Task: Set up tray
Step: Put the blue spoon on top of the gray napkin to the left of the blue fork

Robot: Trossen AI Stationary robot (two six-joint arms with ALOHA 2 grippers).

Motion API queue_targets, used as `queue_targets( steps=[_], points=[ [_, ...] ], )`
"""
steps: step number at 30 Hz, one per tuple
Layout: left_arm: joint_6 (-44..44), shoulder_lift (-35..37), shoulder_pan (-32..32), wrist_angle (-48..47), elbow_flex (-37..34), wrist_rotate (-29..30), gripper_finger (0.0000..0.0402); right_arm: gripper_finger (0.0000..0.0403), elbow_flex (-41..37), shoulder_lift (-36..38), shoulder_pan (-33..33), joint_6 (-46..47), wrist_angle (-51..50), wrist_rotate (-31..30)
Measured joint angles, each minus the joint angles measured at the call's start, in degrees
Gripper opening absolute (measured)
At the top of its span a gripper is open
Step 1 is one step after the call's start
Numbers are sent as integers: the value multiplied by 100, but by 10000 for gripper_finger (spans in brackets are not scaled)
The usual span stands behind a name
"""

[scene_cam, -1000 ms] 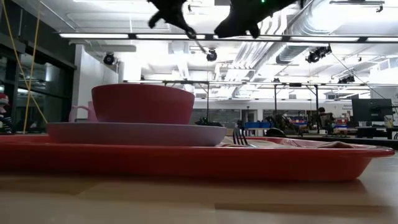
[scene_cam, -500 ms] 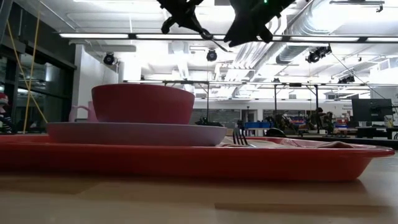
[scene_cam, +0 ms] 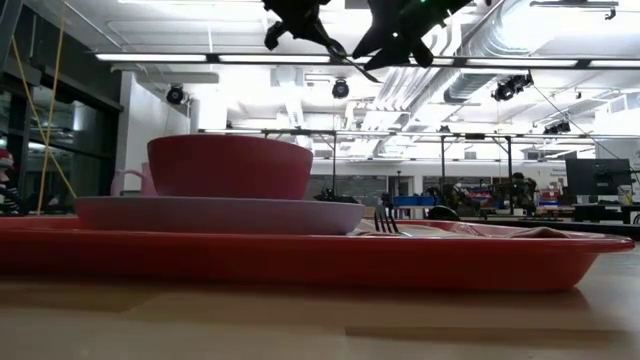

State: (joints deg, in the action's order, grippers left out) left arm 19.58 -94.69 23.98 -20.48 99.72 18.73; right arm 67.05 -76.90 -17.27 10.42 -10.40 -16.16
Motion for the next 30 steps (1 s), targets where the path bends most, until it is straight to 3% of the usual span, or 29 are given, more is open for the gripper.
queue_targets(
  steps=[11,30],
  points=[
    [19,-169,-78,186,-9,-143,6,186,-2,-163,1,-14,-227,-832],
    [19,-191,-191,67,-9,-187,4,185,-2,-345,-180,3,-225,-864]
  ],
)
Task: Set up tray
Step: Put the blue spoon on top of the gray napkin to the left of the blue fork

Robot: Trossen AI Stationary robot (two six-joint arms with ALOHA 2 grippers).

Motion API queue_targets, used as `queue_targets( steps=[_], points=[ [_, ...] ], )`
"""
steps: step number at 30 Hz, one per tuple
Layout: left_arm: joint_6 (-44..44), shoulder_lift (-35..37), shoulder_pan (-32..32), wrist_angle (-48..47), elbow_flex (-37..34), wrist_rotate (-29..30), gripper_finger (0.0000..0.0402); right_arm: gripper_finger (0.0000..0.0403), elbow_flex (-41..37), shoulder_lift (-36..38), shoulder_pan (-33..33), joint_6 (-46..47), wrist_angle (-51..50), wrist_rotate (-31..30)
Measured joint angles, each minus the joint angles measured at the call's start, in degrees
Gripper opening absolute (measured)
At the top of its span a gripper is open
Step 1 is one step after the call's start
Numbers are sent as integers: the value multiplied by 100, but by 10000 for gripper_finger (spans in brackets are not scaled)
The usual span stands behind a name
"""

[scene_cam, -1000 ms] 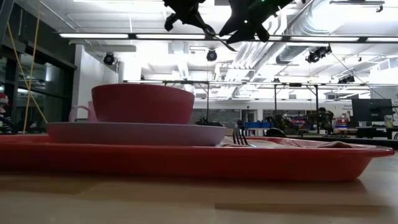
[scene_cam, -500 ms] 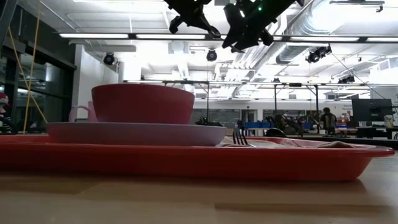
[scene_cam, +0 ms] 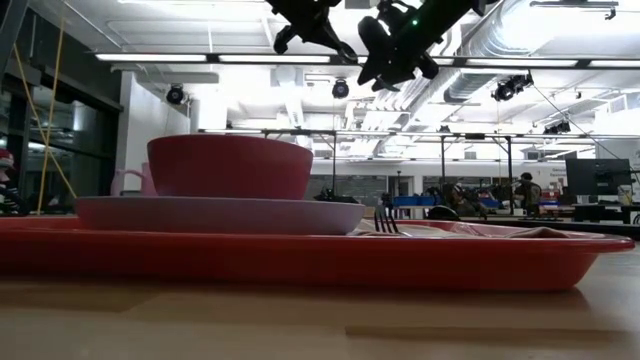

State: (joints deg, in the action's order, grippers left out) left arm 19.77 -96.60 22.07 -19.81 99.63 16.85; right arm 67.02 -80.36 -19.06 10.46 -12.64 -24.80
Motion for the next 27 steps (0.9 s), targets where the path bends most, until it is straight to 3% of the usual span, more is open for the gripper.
queue_targets(
  steps=[10,27],
  points=[
    [-4,0,0,-114,2,3,4,173,0,0,-7,4,4,-40],
    [-17,-2,0,-138,4,7,4,40,0,4,-75,-12,7,292]
  ],
)
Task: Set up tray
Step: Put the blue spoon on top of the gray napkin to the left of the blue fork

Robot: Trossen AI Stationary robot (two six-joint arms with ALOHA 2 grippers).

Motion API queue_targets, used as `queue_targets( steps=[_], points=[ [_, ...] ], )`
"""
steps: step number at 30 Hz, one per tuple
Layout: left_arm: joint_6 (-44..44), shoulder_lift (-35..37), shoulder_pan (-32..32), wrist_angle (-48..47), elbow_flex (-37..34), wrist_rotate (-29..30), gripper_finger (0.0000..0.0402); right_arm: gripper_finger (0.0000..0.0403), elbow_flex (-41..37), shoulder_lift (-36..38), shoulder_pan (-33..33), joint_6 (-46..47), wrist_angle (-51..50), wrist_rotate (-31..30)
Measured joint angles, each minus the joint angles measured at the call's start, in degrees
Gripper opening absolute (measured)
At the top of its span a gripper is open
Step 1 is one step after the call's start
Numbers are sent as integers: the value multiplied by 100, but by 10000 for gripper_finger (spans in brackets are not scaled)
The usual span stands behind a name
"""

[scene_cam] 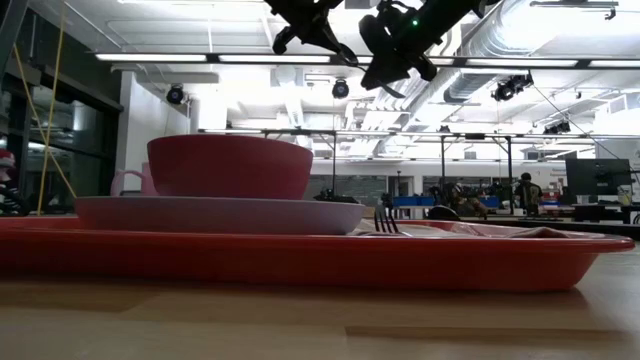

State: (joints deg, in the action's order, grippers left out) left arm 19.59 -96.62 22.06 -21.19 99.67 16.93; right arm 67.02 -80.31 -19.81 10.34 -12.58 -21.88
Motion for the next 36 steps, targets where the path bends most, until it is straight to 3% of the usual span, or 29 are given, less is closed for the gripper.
queue_targets(
  steps=[5,14,36],
  points=[
    [-1,-2,0,-4,1,-24,4,5,0,0,0,-16,-2,76],
    [1,-2,2,-1,1,-77,5,4,0,4,0,17,-4,82],
    [17,-4,2,57,1,-102,63,0,0,4,0,19,-107,45]
  ],
)
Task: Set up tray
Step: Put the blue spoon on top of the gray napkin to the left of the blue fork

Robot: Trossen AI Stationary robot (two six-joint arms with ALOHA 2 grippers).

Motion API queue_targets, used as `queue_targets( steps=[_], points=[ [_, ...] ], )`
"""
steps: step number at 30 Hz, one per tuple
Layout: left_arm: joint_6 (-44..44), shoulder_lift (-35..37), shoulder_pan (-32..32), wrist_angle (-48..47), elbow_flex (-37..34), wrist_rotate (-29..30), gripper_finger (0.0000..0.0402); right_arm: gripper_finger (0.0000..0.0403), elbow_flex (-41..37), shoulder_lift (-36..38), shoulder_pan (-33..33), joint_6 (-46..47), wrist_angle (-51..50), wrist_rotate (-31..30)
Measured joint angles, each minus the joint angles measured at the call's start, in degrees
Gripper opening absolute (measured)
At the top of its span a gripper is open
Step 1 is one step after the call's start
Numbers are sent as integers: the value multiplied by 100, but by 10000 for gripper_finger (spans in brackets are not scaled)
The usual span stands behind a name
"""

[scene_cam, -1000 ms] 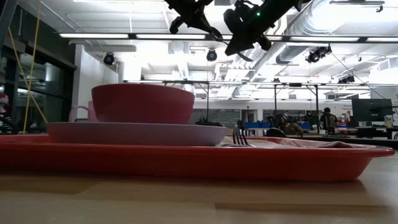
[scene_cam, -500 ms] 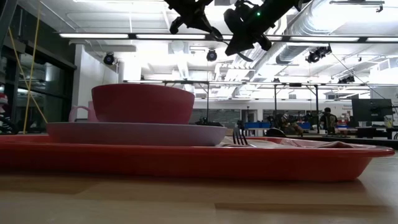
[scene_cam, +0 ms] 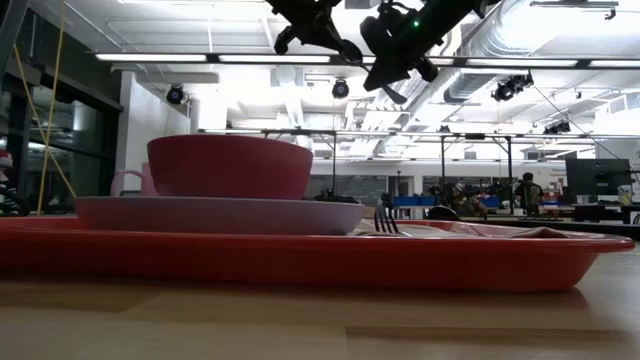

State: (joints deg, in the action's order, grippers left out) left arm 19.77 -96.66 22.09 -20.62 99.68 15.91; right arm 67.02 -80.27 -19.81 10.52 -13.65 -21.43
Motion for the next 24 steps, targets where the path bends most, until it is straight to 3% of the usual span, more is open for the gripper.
queue_targets(
  steps=[6,24],
  points=[
    [-157,-2,0,-7,0,305,78,1,0,0,0,6,-44,-13],
    [-572,-2,2,-255,0,348,92,0,0,6,2,372,-487,199]
  ],
)
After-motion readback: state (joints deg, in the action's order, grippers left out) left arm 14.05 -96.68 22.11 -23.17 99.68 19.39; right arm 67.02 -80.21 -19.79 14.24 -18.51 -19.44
